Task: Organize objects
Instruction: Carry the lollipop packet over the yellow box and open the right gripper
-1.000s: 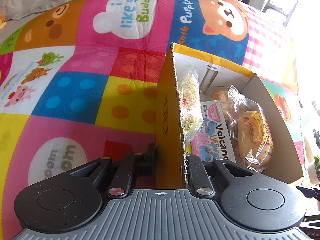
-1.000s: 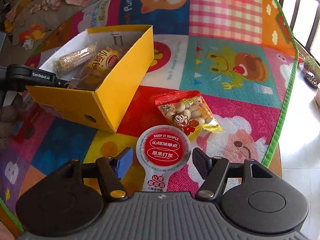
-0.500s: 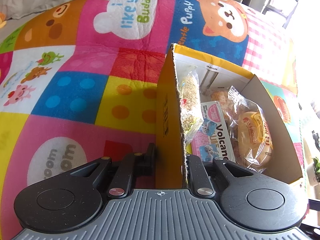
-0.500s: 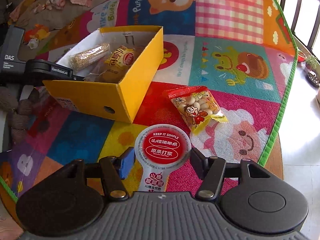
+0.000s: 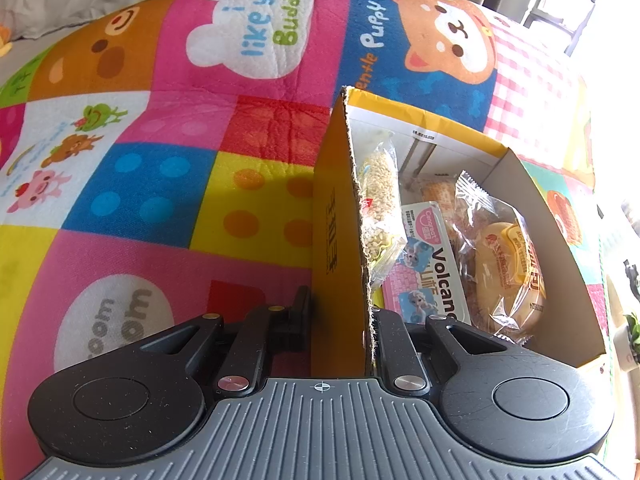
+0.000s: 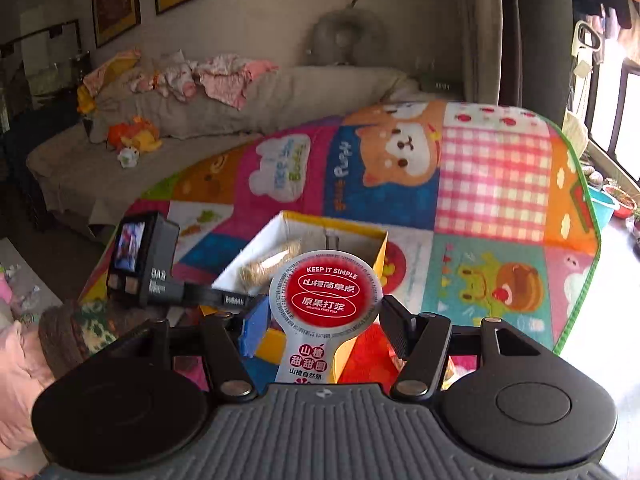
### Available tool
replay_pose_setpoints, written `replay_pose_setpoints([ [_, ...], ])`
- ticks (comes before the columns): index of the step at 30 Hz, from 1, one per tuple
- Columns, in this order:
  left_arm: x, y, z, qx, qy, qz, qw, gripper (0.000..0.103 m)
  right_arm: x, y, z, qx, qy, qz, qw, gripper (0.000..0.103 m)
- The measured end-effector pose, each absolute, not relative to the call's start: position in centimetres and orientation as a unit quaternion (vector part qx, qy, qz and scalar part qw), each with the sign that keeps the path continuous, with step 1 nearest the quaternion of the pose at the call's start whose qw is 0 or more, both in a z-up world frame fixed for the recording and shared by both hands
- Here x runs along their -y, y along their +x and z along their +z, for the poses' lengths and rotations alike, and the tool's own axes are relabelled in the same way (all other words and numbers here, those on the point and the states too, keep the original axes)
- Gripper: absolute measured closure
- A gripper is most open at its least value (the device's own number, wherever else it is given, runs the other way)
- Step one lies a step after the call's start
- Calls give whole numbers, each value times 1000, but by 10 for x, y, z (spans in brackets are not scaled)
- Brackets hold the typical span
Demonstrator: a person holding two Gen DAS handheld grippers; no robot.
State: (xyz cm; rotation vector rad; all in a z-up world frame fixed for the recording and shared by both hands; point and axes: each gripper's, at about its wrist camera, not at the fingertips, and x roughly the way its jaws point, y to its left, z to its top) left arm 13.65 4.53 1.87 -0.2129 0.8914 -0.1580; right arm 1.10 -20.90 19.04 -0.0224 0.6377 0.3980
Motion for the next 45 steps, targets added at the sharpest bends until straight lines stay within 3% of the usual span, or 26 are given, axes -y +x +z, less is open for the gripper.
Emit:
replay_pose_setpoints([
  [9,-47,137,18,-429,-104,-82,894,86,181,57,227,-267,21,216,939,43],
  [24,-48,137,17,-428,-108,-86,893,86,142,137,185,-329,79,201,919,42],
  [37,-48,137,17,-427,-110,-84,894,86,228,121,154,-341,87,109,930,26],
  [45,-47,137,17,-427,-110,-81,894,86,297,112,102,-398,94,22,912,25],
])
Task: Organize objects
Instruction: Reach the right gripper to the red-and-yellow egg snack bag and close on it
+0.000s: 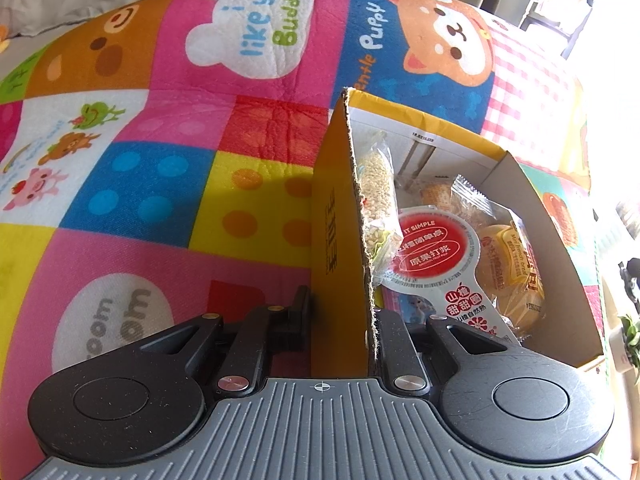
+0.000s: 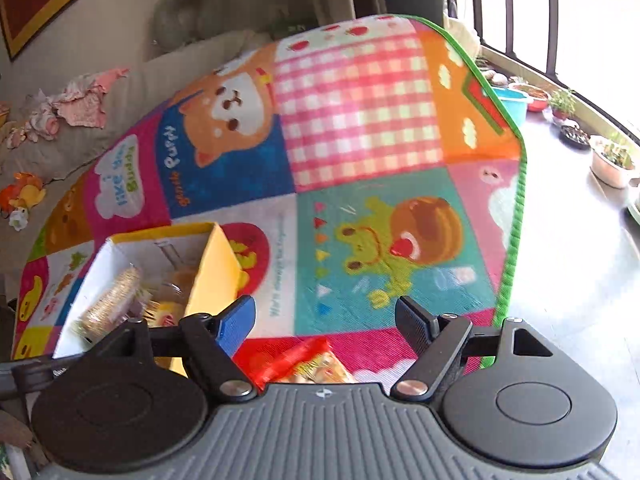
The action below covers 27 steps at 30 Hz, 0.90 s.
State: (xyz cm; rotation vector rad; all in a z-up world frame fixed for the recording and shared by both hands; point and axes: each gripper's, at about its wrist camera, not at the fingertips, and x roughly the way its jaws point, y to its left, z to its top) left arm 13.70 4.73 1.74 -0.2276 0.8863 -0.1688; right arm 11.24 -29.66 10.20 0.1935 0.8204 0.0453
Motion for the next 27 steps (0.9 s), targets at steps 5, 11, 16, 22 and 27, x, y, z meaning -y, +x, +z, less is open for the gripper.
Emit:
replay_pose_setpoints([
  [5,-47,137,18,-427,-109,-81,894,86,311,109,68,-433,117,9,894,24],
  [11,-47,136,18,-428,-109,-81,894,86,286,97,35,-437,50,22,898,20],
  [16,-47,136,18,-428,-108,-78,894,86,270,84,17,-418,36,39,907,13],
  [22,-46,136,18,-427,-109,-77,894,86,264,84,12,-404,9,50,913,13],
  [27,-46,135,18,-427,-109,-77,894,86,266,91,11,-399,16,58,915,13],
])
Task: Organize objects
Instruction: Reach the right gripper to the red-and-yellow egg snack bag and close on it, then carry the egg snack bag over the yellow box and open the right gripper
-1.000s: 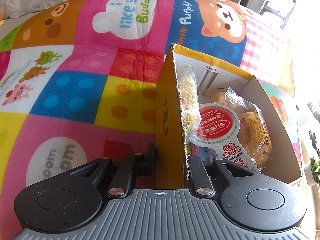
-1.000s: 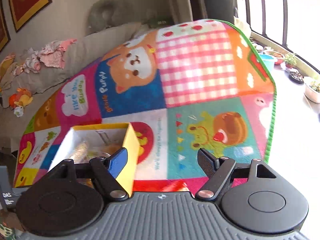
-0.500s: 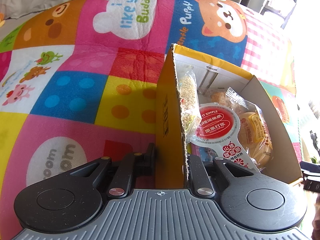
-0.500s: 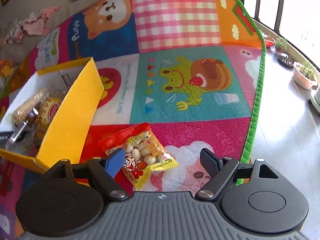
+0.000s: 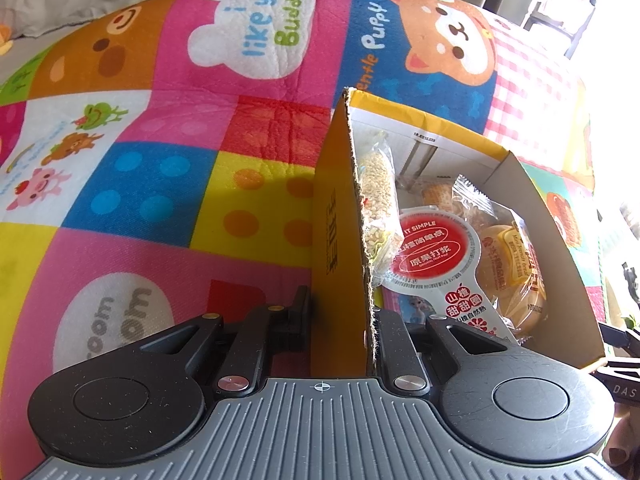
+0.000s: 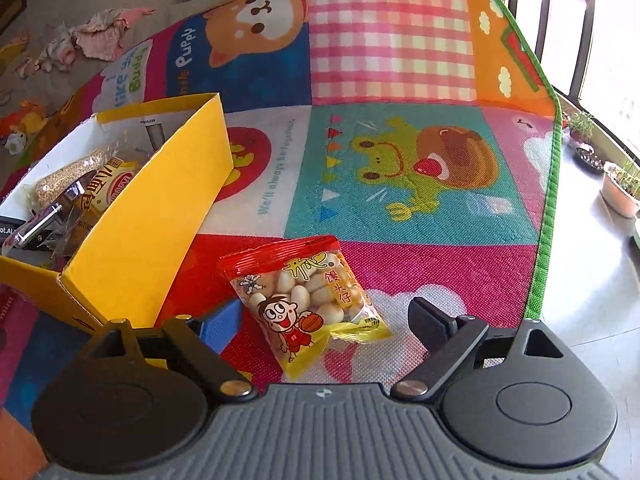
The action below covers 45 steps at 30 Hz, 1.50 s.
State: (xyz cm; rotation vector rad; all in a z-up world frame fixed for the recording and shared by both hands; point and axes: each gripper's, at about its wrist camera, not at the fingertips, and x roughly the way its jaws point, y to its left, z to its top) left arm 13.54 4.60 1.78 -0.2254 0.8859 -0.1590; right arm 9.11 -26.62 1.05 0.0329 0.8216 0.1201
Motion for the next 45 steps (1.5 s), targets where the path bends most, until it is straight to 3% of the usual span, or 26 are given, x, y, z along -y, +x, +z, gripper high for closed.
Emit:
replay_pose_setpoints([
  [8,-46,135,18,-427,-110,-76,894,86,252,80,17,-392,30,126,911,14],
  [20,-46,135,18,-426,-110,-77,894,86,245,97,14,-392,19,74,917,14],
  [27,-46,135,18,-426,-110,-77,895,86,234,94,14,-403,-15,75,912,47],
  [34,-47,135,18,-428,-105,-78,894,87,243,66,36,-418,-10,90,904,48],
  [45,-45,138,20,-435,-105,-74,891,87,239,16,124,-371,0,150,917,48],
])
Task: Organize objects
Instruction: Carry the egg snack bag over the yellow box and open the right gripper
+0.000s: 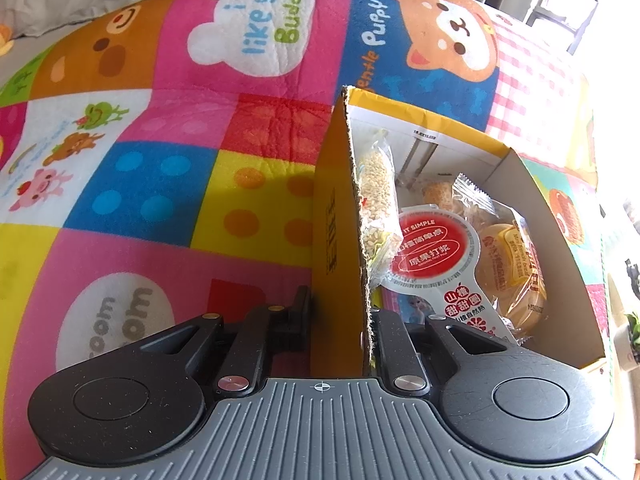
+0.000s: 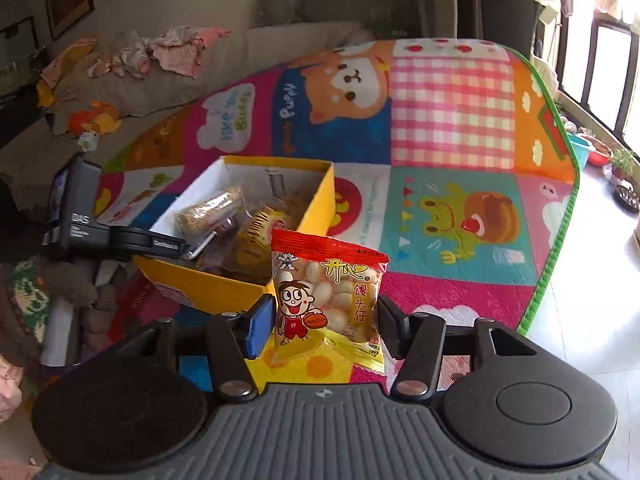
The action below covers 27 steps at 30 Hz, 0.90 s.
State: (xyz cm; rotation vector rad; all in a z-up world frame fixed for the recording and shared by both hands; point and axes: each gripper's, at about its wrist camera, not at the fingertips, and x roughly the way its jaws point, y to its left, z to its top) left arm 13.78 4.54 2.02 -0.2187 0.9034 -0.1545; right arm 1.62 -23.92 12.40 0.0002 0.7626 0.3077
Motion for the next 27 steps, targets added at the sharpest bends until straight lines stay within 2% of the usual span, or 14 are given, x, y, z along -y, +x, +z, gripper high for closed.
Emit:
replay_pose_setpoints([
  [6,-47,137,19,-434,-107,-77,891,87,205,23,163,-324,-22,186,927,49],
  [13,-48,137,18,-431,-109,-81,892,86,167,82,192,-287,-18,200,937,49],
  [16,-48,136,18,-431,-109,-83,892,86,148,110,189,-270,-22,178,946,49],
  [21,-50,136,17,-430,-111,-87,892,86,134,149,172,-295,0,166,941,47],
  [27,-51,136,17,-429,-113,-89,892,86,145,148,152,-321,11,151,935,46],
])
